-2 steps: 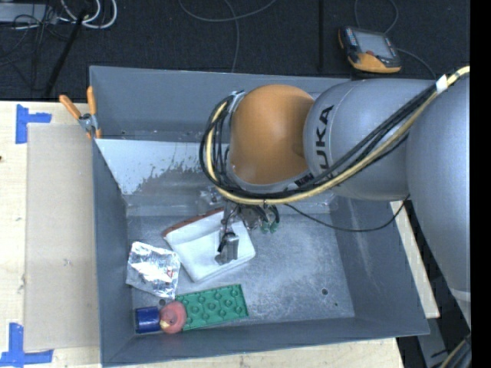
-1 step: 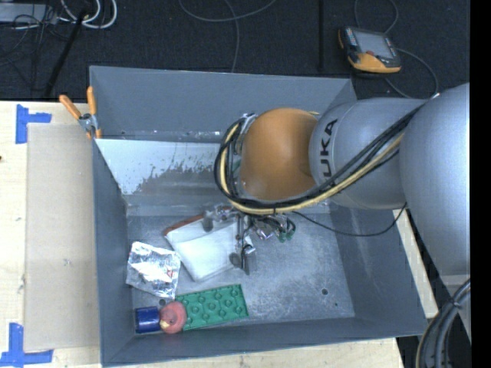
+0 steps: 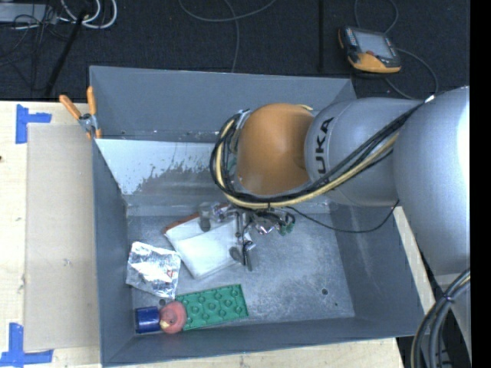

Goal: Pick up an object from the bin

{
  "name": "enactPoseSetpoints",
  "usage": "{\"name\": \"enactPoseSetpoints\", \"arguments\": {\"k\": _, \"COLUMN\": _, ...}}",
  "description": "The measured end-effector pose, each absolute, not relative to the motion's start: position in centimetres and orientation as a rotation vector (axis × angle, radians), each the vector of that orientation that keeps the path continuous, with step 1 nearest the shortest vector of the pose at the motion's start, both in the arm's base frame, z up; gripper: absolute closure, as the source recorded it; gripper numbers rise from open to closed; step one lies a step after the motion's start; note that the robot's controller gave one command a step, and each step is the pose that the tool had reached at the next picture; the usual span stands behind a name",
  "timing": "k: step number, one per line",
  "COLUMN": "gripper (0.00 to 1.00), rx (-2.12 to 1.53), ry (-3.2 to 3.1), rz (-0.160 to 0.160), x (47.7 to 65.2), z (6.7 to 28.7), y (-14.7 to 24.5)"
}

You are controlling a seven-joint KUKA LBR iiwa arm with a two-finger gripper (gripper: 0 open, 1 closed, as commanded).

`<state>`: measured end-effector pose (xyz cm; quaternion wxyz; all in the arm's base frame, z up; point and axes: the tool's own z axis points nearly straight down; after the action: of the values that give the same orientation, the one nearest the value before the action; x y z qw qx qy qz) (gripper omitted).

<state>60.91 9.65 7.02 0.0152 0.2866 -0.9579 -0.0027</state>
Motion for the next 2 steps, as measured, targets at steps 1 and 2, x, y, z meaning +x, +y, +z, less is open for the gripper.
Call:
{"name": "enactPoseSetpoints", "arguments": {"k": 1, "gripper": 1.00, "rx": 0.895, "ry": -3.019, "rz": 0.000, "x": 61.9, "z": 7.8, "y": 9.5}}
{"name": "enactPoseSetpoints", "arguments": {"k": 2, "gripper": 1.00, "rx": 0.850, "ry": -3.028, "rz": 0.003, "x": 54.7, "z": 10.1, "y": 5.2}}
